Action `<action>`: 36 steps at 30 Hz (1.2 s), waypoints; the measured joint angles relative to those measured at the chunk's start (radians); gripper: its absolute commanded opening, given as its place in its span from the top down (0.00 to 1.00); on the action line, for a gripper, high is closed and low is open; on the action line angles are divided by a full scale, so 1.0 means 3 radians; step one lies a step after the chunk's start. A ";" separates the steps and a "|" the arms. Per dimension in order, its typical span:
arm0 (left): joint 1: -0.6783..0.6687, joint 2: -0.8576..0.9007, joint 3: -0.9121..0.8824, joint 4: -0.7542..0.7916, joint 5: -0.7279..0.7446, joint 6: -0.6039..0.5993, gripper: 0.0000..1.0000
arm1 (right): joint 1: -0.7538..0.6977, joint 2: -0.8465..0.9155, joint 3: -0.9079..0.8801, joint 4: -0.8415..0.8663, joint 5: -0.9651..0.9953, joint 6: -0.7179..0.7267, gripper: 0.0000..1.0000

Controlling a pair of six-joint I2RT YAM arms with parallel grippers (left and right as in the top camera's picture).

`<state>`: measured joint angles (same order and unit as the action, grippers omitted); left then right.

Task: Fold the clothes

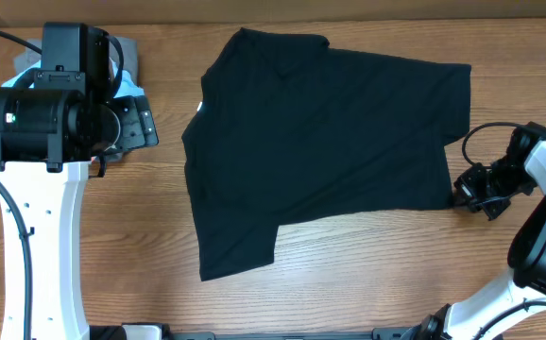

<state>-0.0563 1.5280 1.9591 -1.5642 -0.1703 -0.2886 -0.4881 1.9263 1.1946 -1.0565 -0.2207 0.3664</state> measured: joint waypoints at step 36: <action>0.0000 0.0000 -0.0005 -0.0408 0.0064 -0.0013 0.08 | -0.0418 -0.1256 -0.0172 -0.0815 0.0551 0.0172 0.36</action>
<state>-0.0563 1.5280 1.9575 -1.6867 -0.1513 -0.2924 -0.6136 1.5494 1.1431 -1.3010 -0.0555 0.4179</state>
